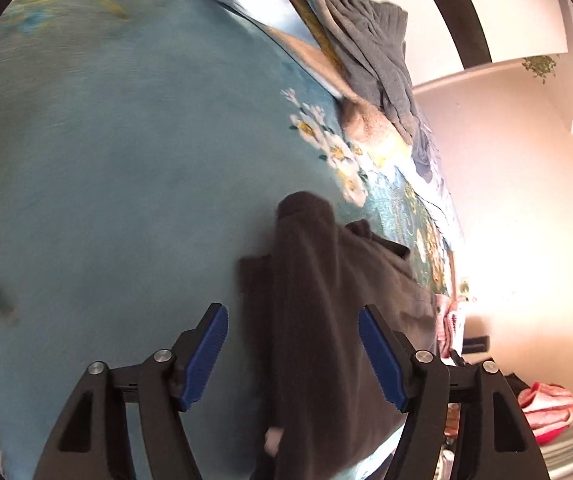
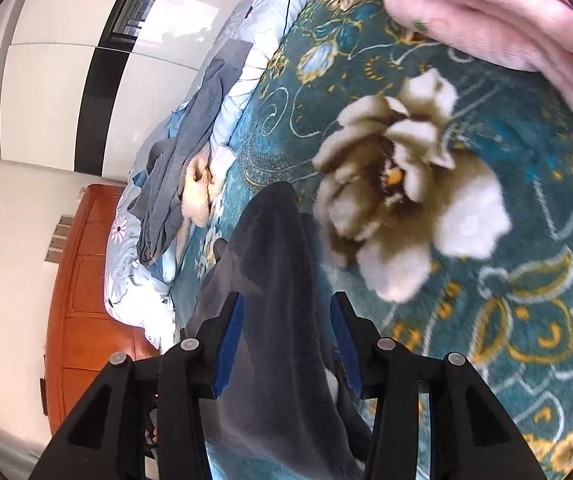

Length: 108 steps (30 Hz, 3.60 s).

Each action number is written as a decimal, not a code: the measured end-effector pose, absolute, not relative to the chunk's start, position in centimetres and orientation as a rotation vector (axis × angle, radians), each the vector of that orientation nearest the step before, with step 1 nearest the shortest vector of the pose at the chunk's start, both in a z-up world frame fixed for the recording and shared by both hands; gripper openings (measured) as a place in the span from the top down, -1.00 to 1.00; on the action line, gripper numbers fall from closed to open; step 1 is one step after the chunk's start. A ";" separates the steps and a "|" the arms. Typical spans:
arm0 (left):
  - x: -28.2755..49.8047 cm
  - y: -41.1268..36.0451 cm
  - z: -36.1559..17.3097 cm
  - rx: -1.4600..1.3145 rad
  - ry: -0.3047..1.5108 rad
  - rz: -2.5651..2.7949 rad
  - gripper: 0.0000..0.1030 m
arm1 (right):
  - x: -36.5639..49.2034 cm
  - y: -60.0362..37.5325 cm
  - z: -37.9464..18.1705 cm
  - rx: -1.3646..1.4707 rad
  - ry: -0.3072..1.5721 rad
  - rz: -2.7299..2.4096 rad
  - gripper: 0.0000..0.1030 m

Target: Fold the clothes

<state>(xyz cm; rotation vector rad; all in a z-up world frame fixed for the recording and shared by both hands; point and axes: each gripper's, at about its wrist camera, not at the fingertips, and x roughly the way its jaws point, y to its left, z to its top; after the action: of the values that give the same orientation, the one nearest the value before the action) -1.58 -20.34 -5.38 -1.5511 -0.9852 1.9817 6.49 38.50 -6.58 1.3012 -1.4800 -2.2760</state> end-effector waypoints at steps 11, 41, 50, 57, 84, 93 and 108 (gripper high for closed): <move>-8.7 -16.3 -6.3 -1.583 -0.861 1.973 -0.14 | -0.8 38.3 -8.0 1.415 -1.400 -2.214 0.12; -11.8 -17.0 -9.2 -1.643 -0.890 2.067 0.76 | -3.6 39.3 -10.8 1.517 -1.315 -2.289 0.83; -10.1 -17.8 -4.1 -1.613 -0.761 2.153 0.27 | -2.1 38.4 -5.3 1.523 -1.065 -2.427 0.42; -3.3 -16.3 3.6 -1.417 -0.473 2.398 -0.06 | 4.2 34.6 -0.4 1.436 -0.847 -2.603 0.39; 7.1 -9.6 0.7 -1.412 -0.110 2.326 -0.10 | 12.2 24.2 -1.1 1.451 -0.556 -2.596 0.27; 8.5 -9.3 -0.9 -1.415 -0.052 2.332 -0.11 | 12.7 22.7 -4.5 1.537 -0.609 -2.567 0.27; 3.5 -16.1 -0.6 -1.484 -0.383 2.258 -0.78 | 13.2 31.3 -2.2 1.275 -0.930 -2.589 -0.21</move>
<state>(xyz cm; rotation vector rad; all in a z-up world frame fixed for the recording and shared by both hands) 3.46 -16.06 -0.57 -1.4835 -0.3828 2.2579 13.25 31.26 -2.24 1.2747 -0.9302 -2.5889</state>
